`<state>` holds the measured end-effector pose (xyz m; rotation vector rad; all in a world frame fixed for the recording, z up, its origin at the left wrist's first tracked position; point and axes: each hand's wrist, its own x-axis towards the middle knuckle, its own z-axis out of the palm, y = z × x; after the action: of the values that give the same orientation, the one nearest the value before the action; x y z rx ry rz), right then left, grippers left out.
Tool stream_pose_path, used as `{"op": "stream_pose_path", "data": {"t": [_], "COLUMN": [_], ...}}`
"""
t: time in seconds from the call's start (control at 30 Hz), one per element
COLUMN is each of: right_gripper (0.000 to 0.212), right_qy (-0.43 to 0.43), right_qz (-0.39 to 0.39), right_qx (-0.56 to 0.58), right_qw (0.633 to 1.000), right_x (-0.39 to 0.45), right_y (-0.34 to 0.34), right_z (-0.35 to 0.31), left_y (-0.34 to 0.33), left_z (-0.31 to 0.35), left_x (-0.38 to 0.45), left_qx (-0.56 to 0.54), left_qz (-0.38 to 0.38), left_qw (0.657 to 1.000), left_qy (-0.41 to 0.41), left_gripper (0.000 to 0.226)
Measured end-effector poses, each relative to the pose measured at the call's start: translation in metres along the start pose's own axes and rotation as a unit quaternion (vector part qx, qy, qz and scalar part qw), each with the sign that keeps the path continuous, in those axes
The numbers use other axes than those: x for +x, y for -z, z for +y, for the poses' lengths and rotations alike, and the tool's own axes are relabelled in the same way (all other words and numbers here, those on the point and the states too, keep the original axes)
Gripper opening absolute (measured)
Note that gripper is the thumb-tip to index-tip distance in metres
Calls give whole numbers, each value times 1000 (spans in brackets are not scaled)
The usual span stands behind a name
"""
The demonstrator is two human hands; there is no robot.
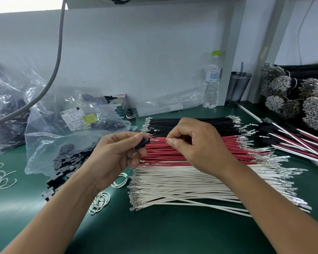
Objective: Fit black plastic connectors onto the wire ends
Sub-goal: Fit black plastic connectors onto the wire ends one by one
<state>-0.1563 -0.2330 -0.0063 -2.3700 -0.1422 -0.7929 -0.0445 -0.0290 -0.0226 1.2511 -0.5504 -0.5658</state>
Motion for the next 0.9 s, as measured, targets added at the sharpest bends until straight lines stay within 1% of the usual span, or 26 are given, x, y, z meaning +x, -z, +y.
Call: {"op": "stream_pose_path", "data": {"t": [0.1,0.27,0.43,0.53,0.57,0.63,0.7,0.73,0.8,0.83,0.9], "right_gripper": [10,12,12,10,9,9,11,11,10,10,10], "right_qy": [2,21,38,20,14,8,-9,-19,-36,-39,-38], "right_qz": [-6,-10,-15,-16,-19,-30,-35,-33,-24,-23,-29], "right_qx": [-6,-53,-109,-73,-59,-65,-79,-77,-49,-32,-17], "right_qw": [1000,998,993,997,998,997,996,996,998,998,999], "right_x": [0,0,0,0,0,0,1,2,4,4,3], "right_y": [-1,0,-4,-8,-10,-15,-17,-17,-14,-13,-11], "right_z": [0,0,-3,-4,-5,-6,-4,-2,2,3,5], "left_y": [-1,-1,-4,-7,-8,-11,-14,-15,-12,-11,-9], "left_z": [0,0,-2,-3,-3,-1,1,2,2,1,0], "left_x": [0,-1,-1,-1,-1,-2,-4,-5,-6,-5,-3], "left_qx": [9,20,101,53,39,48,108,168,292,327,362], "left_qz": [-2,-4,42,44,42,44,47,50,61,67,62], "left_qw": [1000,1000,994,998,998,998,992,982,946,931,913], "left_qy": [0,-6,-17,8,13,3,-34,-65,-126,-149,-179], "left_gripper": [22,25,36,29,30,37,41,41,41,37,24]}}
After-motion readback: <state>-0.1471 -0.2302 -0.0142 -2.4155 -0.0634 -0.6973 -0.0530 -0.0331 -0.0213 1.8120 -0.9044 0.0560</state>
